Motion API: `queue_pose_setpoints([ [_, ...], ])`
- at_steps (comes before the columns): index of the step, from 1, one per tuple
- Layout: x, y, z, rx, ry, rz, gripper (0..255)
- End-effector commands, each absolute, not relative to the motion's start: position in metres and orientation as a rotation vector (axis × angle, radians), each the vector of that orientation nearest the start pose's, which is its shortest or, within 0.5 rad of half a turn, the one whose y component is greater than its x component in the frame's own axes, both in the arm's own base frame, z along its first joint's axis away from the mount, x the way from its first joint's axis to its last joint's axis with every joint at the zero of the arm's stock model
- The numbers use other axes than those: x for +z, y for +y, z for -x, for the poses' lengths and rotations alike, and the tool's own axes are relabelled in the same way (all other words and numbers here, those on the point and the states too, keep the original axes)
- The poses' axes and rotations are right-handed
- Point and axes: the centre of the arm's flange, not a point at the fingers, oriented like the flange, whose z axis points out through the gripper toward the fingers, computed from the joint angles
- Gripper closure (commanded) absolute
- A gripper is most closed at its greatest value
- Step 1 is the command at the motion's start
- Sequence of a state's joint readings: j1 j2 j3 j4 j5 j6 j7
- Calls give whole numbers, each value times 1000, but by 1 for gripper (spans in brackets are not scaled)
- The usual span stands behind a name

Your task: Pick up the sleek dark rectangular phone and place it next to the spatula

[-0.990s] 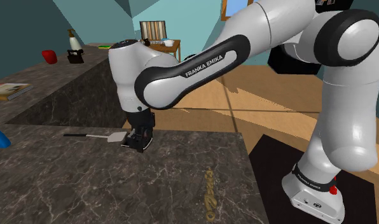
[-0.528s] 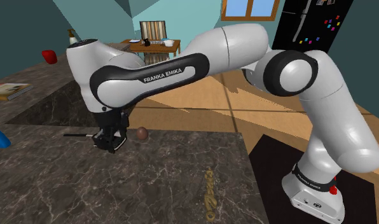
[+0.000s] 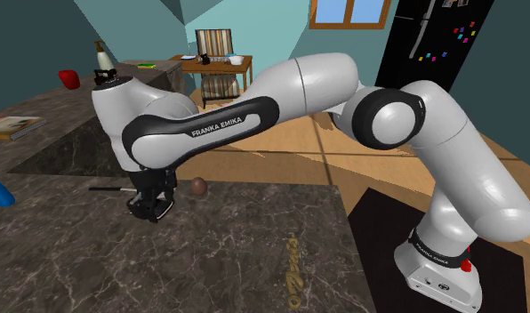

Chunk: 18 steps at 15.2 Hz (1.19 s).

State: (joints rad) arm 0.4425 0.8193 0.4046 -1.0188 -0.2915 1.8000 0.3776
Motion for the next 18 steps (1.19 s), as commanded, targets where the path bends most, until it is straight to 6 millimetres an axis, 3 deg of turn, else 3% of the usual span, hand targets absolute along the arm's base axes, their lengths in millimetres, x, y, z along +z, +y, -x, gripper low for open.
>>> queue_pose_setpoints([
  [1,372,477,-596,-12,-642,3061,255],
  [6,345,477,-596,-12,-642,3061,255],
  [14,345,477,-596,-12,-642,3061,255],
  [15,345,477,-596,-12,-642,3061,0],
  [18,345,477,-596,-12,-642,3061,0],
])
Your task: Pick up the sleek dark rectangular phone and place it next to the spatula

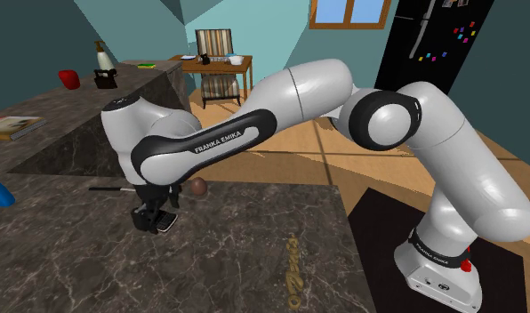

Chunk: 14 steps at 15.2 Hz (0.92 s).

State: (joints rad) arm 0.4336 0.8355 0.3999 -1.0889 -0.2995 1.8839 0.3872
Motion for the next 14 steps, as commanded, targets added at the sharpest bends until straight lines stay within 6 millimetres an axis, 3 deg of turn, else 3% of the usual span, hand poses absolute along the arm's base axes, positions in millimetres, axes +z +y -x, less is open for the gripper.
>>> queue_pose_setpoints([
  [1,345,477,-596,-12,-642,3061,0],
  [2,345,477,-596,-12,-642,3061,0],
  [6,395,476,-596,-12,-642,3061,0],
  [14,395,476,-596,-12,-642,3061,0],
])
